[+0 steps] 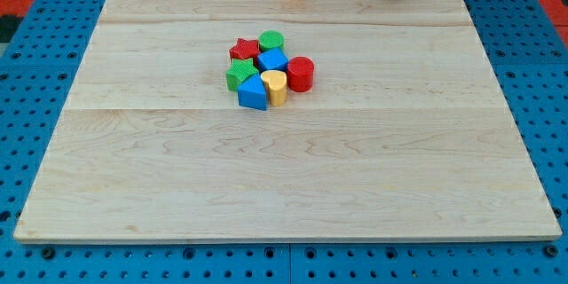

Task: Move your arm closer to the yellow hexagon

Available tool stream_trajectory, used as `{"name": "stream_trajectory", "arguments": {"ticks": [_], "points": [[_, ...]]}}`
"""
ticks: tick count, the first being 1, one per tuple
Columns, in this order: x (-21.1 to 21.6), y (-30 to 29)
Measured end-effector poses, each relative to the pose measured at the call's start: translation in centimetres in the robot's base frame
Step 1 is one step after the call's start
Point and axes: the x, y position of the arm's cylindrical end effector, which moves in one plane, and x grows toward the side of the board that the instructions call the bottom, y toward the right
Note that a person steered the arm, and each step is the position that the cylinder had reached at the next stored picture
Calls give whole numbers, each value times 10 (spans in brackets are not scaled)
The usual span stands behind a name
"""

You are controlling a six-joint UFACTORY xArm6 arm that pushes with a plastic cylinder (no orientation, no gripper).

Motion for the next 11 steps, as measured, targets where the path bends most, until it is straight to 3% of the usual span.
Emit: {"name": "stream_trajectory", "arguments": {"ticks": [11], "points": [[1, -27]]}}
